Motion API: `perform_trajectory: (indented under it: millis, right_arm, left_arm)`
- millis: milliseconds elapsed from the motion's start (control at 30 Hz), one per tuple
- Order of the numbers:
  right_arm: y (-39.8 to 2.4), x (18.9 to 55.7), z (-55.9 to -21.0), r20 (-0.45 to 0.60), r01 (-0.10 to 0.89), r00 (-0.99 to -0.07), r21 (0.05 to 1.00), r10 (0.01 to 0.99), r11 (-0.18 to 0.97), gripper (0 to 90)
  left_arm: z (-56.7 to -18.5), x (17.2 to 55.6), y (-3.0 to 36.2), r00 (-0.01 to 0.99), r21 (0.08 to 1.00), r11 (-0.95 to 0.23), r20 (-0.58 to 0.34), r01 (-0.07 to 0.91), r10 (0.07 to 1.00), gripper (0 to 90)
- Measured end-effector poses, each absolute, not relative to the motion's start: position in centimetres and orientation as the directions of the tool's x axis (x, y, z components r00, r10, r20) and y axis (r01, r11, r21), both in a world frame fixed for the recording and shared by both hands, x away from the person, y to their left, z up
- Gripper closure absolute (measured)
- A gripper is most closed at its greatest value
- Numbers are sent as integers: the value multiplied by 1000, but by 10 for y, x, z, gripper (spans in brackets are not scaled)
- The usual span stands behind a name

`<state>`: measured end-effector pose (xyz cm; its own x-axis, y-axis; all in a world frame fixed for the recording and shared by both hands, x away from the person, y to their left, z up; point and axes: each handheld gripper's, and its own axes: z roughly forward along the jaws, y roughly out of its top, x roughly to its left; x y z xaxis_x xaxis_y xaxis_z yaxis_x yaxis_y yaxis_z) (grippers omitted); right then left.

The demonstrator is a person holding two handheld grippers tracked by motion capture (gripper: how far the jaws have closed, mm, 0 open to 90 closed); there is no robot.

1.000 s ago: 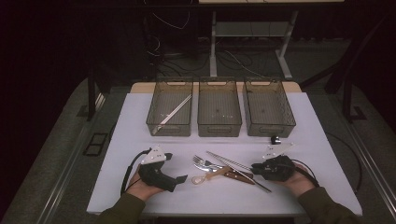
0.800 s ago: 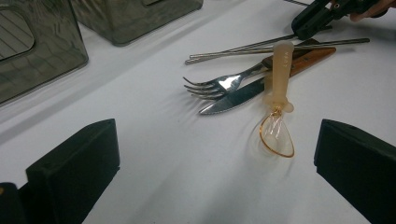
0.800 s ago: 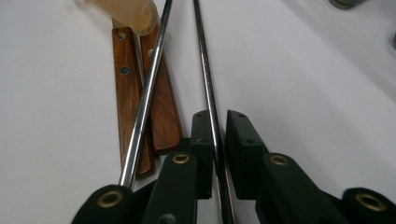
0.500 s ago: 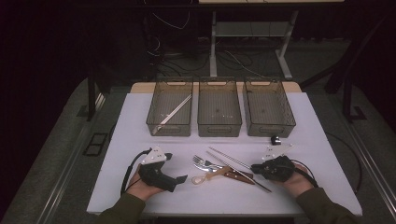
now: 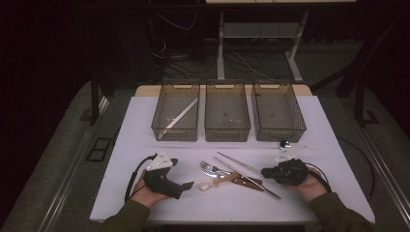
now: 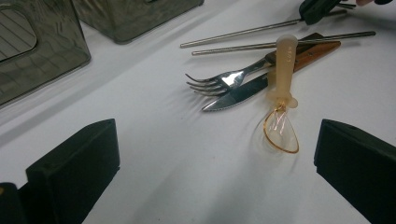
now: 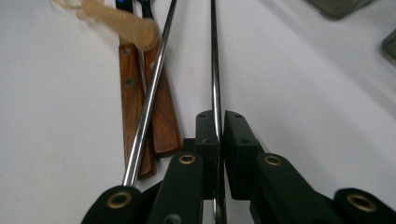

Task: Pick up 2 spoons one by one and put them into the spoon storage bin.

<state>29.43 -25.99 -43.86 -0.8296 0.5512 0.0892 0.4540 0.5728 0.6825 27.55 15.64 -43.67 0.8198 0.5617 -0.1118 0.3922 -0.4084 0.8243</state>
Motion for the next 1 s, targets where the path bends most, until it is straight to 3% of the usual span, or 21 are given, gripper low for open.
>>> perform_trajectory:
  millis: [1000]
  right_arm:
    - [-279,297,-401,177,443,-827,790,534,425,852]
  left_arm:
    - [-438,273,170,829,838,-387,-130,385,544,0]
